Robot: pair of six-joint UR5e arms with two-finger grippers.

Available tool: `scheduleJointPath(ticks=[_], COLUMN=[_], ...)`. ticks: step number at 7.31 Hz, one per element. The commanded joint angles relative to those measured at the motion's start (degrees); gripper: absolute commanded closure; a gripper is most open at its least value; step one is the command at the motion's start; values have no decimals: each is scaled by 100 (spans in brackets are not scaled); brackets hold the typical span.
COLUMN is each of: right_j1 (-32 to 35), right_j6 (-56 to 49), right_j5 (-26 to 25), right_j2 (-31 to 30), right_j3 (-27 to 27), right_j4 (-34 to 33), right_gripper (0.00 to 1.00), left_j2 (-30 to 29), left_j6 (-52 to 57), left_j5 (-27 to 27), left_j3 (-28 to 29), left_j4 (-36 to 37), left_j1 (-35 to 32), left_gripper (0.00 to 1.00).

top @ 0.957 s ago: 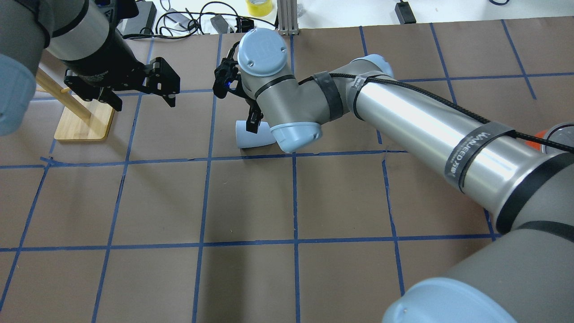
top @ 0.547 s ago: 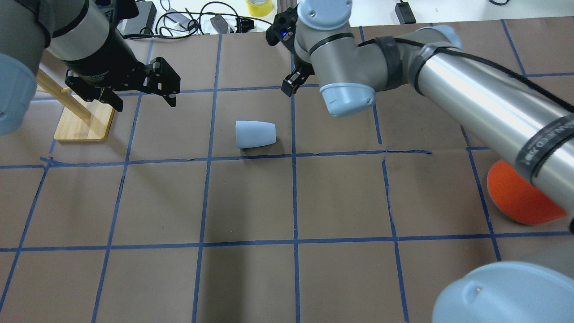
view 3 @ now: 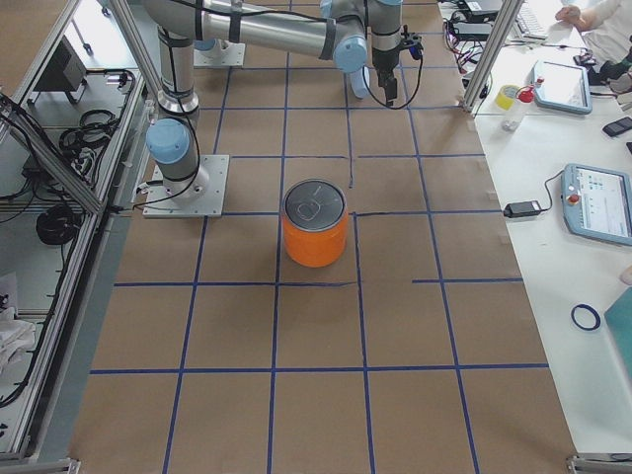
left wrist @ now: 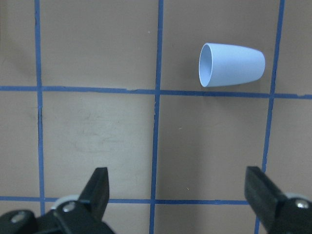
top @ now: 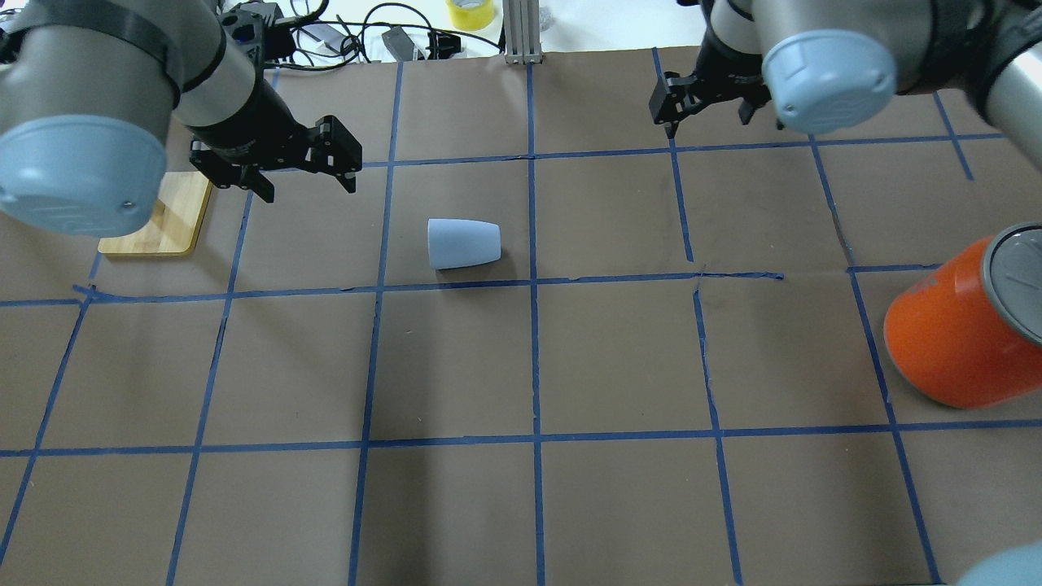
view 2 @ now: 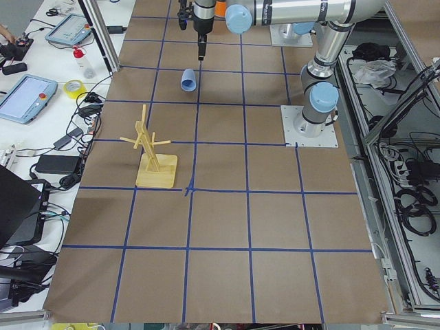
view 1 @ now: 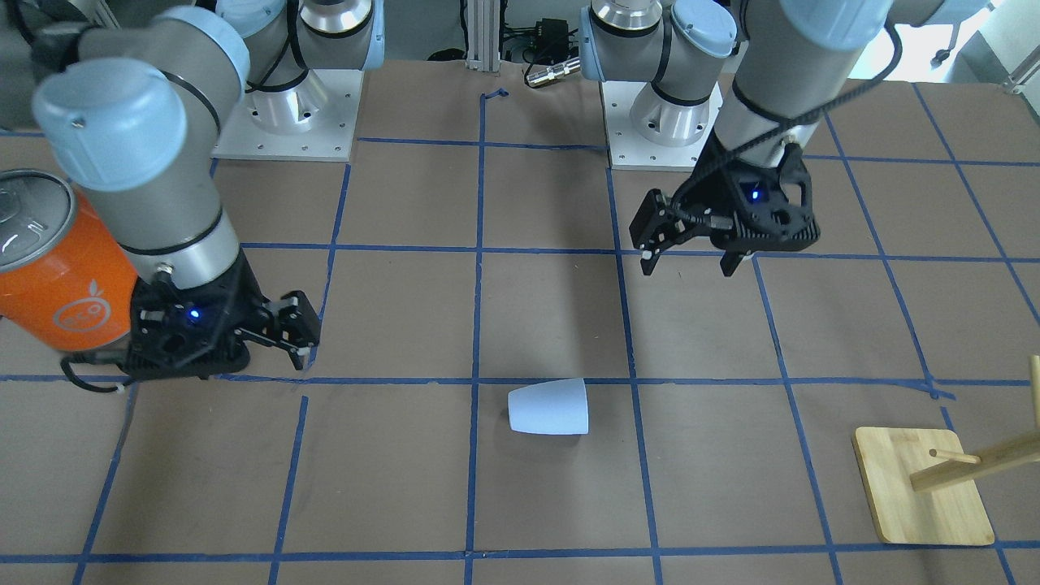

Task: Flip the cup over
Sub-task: 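Raise the right gripper away while the left arm moves toward the cup, then reach the left gripper to the sideways cup and grasp it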

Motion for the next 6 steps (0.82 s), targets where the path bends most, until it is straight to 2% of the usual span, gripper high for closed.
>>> scheduleJointPath(ticks=[1, 4, 6], right_j1=[-167, -176, -176], right_j6=[169, 187, 196], right_j5=[-75, -75, 38], right_j2=[-786, -807, -894], right_j3=[64, 56, 56], right_j4=[1426, 1413, 1483], right_gripper=[0, 0, 0], left_j2=[-685, -1660, -2136], left_j6=[135, 329, 320], left_j5=[-615, -1783, -2538], left_j3=[-201, -254, -254], left_j4=[750, 1541, 1657], left_j1=[243, 420, 420], left_gripper=[0, 1, 7])
